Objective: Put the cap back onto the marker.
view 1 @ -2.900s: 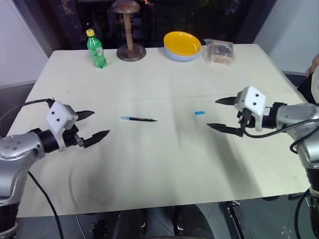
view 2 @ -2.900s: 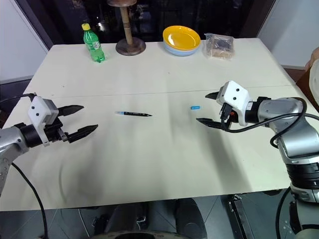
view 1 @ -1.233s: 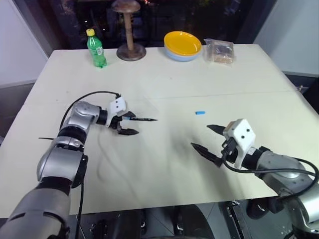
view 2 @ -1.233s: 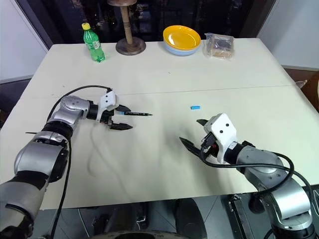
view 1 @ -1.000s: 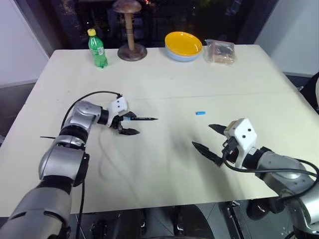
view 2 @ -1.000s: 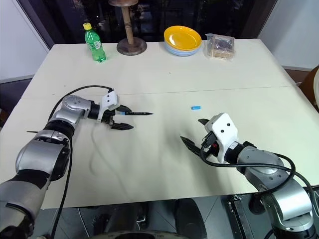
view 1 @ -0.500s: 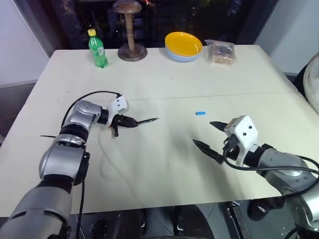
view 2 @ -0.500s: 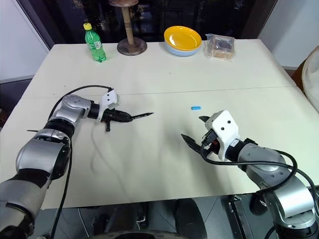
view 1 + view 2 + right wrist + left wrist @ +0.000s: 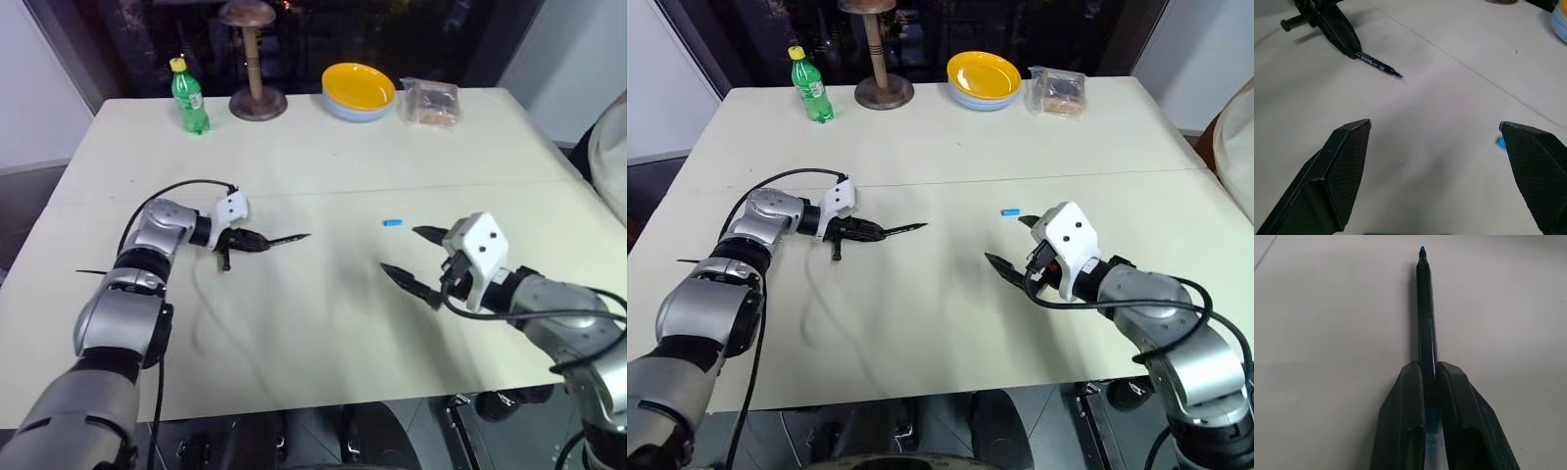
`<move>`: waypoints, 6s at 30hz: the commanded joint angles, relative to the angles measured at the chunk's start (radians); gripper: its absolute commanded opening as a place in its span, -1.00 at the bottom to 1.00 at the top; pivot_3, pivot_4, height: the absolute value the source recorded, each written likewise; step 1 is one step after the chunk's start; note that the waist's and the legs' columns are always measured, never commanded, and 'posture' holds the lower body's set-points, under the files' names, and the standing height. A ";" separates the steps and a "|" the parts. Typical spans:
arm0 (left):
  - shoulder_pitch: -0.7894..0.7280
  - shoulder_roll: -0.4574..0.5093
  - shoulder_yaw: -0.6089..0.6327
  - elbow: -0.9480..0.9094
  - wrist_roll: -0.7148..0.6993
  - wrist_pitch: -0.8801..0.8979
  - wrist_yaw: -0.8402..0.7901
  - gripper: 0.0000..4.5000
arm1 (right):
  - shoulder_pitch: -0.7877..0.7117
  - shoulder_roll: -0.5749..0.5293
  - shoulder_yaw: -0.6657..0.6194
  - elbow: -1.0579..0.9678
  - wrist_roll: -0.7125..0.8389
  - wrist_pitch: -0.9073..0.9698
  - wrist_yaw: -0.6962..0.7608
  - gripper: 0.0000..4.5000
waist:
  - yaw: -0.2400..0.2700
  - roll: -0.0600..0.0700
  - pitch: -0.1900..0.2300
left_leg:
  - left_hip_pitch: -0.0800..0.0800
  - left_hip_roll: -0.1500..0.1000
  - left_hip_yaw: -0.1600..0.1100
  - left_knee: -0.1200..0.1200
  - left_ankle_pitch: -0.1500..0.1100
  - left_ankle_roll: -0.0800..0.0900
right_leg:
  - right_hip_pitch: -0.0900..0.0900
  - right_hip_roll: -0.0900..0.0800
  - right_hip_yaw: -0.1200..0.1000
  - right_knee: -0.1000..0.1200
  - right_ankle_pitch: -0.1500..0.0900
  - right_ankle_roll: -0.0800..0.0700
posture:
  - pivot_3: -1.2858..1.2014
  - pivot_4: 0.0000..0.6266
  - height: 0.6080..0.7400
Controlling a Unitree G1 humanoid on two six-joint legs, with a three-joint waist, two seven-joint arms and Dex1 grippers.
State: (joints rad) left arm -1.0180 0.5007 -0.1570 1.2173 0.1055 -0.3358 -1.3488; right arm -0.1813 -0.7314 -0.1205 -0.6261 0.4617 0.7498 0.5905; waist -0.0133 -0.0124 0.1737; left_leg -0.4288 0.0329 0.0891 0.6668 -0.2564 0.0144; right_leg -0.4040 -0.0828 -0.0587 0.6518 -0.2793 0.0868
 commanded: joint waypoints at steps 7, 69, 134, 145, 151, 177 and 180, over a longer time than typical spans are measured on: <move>0.139 0.105 0.046 -0.337 -0.054 -0.098 0.049 -0.99 | -0.322 -0.033 0.147 0.469 -0.135 -0.256 0.228 0.94 | 0.003 0.000 0.001 | 0.000 0.000 0.001 0.000 0.000 0.000 | -0.001 0.000 0.001 0.001 0.000 0.000 | 0.03 -0.52 1.00; 0.712 0.297 0.190 -1.474 -0.212 0.516 0.408 -1.00 | -0.947 0.174 0.308 1.869 -0.620 -0.893 0.463 0.61 | -0.005 0.004 0.003 | 0.001 0.001 0.006 -0.001 0.005 -0.008 | -0.002 -0.001 0.003 0.003 0.000 0.000 | 0.03 -0.52 1.00; 0.536 0.296 0.091 -1.203 -0.209 0.291 0.242 -1.00 | -0.606 0.120 0.308 0.881 -0.573 -0.525 0.526 -0.97 | 0.002 0.004 0.003 | 0.001 0.001 0.006 -0.001 0.002 -0.003 | -0.003 -0.001 0.003 0.003 0.000 0.000 | 0.03 -0.52 1.00; 0.354 0.250 -0.005 -1.100 -0.141 0.194 0.205 -1.00 | -0.627 0.150 0.380 0.659 -0.585 -0.340 0.469 -0.97 | 0.001 0.004 0.003 | 0.001 0.001 0.007 0.000 0.002 -0.003 | -0.003 0.000 0.003 0.004 0.000 0.000 | 0.03 -0.52 1.00; 0.347 0.246 -0.014 -1.098 -0.127 0.179 0.208 -1.00 | -0.631 0.150 0.397 0.613 -0.573 -0.299 0.467 -0.97 | 0.002 0.004 0.003 | 0.001 0.001 0.007 0.000 0.002 -0.003 | -0.003 0.000 0.003 0.004 0.000 0.000 | 0.03 -0.52 1.00; 0.343 0.246 -0.014 -1.077 -0.072 0.096 0.252 -1.00 | -0.645 0.113 0.419 0.504 -0.477 -0.177 0.550 -0.97 | 0.001 0.004 0.003 | 0.001 0.001 0.007 0.000 0.001 -0.002 | -0.003 0.000 0.003 0.004 0.000 0.000 | 0.03 -0.52 1.00; 0.345 0.243 -0.015 -1.082 -0.073 0.098 0.253 -1.00 | -0.652 0.116 0.421 0.501 -0.469 -0.168 0.547 -0.97 | 0.001 0.004 0.003 | 0.001 0.001 0.007 0.000 0.001 -0.002 | -0.003 0.000 0.003 0.004 0.000 0.000 | 0.03 -0.52 1.00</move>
State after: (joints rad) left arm -0.6561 0.7415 -0.1808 0.1552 0.0335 -0.2258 -1.1078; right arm -0.8047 -0.6092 0.3091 -0.0806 -0.0224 0.5816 1.1380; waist -0.0121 -0.0086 0.1764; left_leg -0.4277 0.0342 0.0960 0.6665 -0.2551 0.0124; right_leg -0.4073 -0.0827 -0.0555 0.6556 -0.2792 0.0868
